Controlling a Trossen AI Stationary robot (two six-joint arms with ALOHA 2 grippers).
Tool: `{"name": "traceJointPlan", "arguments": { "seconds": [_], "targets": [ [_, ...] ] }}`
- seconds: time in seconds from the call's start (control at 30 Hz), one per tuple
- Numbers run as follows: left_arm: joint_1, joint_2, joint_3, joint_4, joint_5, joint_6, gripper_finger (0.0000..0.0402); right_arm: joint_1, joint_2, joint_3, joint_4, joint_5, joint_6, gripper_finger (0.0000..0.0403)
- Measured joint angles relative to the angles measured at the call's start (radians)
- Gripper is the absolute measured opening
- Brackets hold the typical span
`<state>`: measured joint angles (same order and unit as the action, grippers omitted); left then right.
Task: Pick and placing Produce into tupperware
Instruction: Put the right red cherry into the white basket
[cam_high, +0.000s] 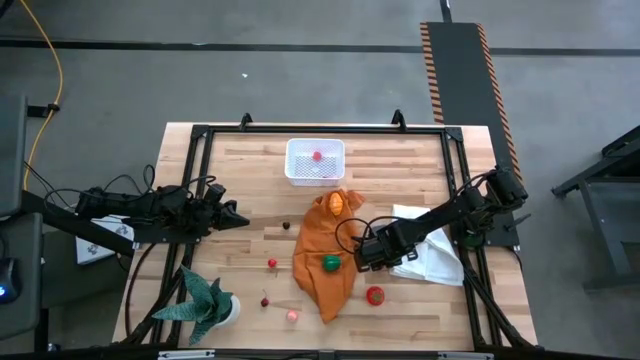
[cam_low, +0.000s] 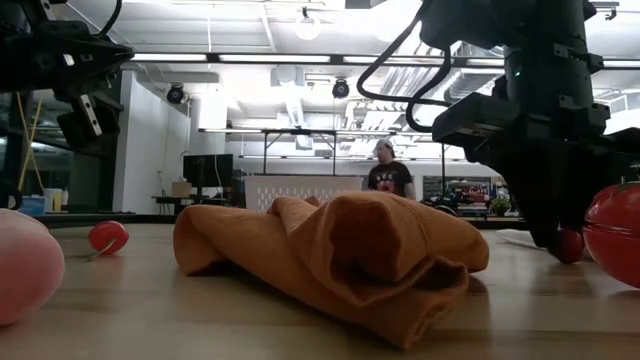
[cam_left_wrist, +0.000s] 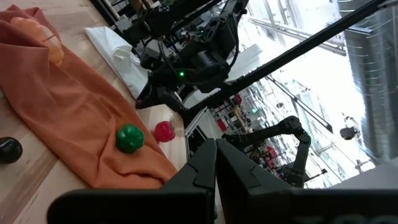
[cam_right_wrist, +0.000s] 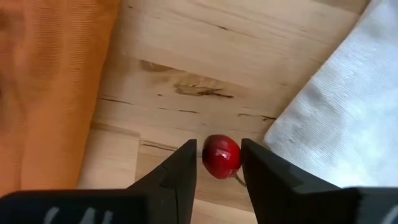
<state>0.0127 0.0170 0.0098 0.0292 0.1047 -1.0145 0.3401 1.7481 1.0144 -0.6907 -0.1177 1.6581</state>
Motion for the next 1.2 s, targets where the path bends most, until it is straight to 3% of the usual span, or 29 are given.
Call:
{"name": "traceJointPlan", "arguments": {
  "seconds": [0.3,1.2],
  "targets": [
    [0.000,0.000,0.000,0.000,0.000,0.000,0.0001,0.000,0.000,0.000,0.004,-0.005,-0.002,0.0088],
    [0.000,0.000,0.000,0.000,0.001,0.000,0.0001,0.000,0.000,0.000,0.008,-0.016,-0.017,0.0086]
  ]
}}
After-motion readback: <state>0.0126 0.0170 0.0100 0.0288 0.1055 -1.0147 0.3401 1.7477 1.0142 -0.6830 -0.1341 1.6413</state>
